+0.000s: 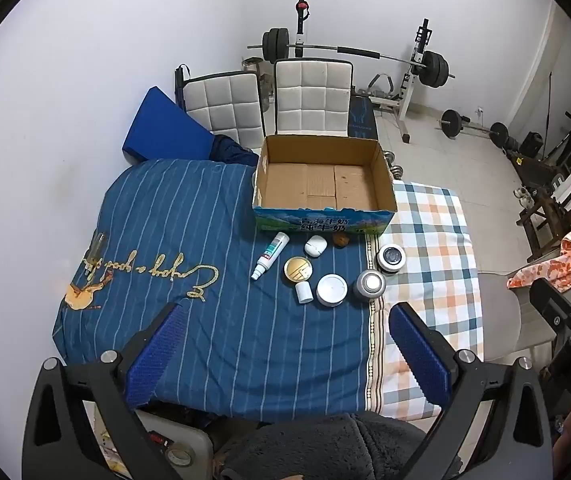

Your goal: Organize rigid objects

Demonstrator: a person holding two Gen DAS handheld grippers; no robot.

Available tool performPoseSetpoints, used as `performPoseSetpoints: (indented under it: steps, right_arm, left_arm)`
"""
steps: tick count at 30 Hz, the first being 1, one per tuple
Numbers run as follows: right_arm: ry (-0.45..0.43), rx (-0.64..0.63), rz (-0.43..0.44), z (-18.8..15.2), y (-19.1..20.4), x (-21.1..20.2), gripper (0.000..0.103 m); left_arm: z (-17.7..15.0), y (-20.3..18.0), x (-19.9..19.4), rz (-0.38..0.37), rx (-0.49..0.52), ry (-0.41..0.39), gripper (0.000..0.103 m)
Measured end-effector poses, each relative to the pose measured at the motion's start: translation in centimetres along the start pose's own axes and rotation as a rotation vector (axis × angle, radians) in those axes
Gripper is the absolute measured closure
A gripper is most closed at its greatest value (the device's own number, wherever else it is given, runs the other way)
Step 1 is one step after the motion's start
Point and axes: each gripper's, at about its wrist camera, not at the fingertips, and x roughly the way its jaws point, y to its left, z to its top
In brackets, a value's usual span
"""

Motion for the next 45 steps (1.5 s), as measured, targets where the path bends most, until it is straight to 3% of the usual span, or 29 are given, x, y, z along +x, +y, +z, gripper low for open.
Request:
performPoseSetpoints:
  steps: [7, 45]
  right_arm:
    - [-0.011, 0.004, 0.009, -0.2, -0.1, 0.0, 0.0]
    - [-0.015, 0.004, 0.01, 0.9, -1.0, 0.3, 0.0]
  left_arm:
    - [-0.2, 1.2, 0.1, -0.012, -0.006, 0.0, 0.0]
    - [0.8, -0.2, -0.1, 0.002, -0.008, -0.004, 0.0]
